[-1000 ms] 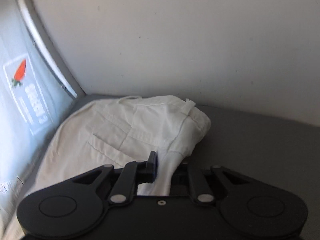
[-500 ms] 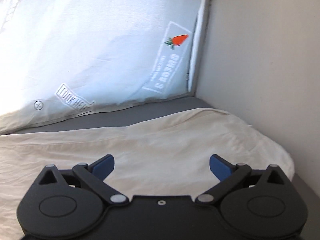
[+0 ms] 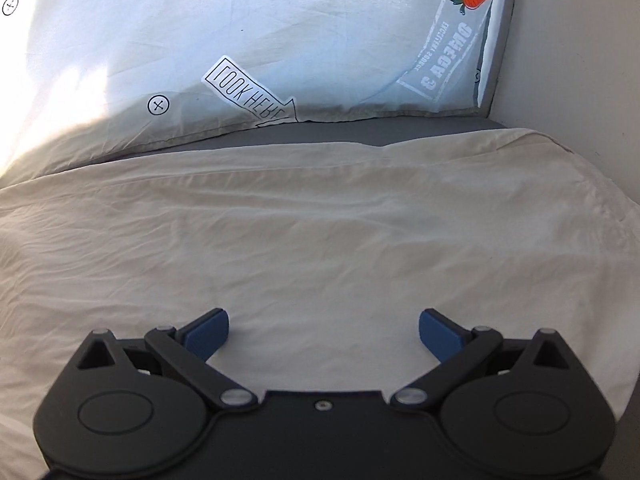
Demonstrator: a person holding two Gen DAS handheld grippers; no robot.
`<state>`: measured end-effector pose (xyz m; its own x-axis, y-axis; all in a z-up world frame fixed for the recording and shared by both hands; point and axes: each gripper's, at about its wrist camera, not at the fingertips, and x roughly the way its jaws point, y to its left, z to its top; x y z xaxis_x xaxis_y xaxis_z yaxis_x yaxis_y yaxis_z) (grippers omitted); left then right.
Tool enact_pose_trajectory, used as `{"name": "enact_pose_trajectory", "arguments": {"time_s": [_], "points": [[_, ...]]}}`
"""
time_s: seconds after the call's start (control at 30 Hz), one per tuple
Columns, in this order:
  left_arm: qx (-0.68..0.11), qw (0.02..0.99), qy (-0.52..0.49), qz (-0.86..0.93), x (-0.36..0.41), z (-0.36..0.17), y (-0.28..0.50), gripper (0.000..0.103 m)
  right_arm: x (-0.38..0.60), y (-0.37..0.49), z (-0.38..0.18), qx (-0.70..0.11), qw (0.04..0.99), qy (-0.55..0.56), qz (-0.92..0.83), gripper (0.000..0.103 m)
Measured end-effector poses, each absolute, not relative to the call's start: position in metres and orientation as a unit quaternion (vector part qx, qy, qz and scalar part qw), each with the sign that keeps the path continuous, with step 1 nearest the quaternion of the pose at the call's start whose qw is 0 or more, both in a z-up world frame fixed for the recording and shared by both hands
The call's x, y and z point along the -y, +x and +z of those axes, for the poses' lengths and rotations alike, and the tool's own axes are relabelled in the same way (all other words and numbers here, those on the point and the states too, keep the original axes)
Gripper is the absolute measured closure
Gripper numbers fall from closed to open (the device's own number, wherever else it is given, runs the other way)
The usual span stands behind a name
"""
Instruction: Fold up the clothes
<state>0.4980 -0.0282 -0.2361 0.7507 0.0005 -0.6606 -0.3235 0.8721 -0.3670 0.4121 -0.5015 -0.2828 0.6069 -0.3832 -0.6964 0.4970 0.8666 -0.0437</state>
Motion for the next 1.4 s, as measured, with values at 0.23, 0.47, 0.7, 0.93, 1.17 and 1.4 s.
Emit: {"name": "enact_pose_trajectory", "arguments": {"time_s": [0.23,0.47,0.7,0.93,1.17,1.4], "points": [[-0.302,0.934,-0.141,-0.126,0.142,-0.181,0.489,0.099,0.529,0.389,-0.276,-0.349,0.888,0.124,-0.273,0.000],[-0.481,0.838,-0.045,-0.253,0.257,-0.254,0.471,0.087,0.552,0.366,-0.269,-0.331,0.882,0.180,-0.282,0.000],[-0.467,0.830,-0.090,-0.291,0.228,-0.239,0.458,0.068,0.552,0.365,-0.265,-0.323,0.889,0.223,-0.236,0.000],[-0.474,0.865,-0.081,-0.144,0.184,-0.241,0.483,0.062,0.528,0.401,-0.278,-0.313,0.877,0.352,-0.096,0.011],[-0.517,0.851,-0.050,-0.075,0.154,-0.270,0.492,0.061,0.491,0.440,-0.297,-0.351,0.864,0.361,-0.007,0.035],[-0.530,0.845,-0.038,-0.065,0.156,-0.279,0.495,0.054,0.471,0.468,-0.303,-0.370,0.856,0.356,0.049,0.034]]}}
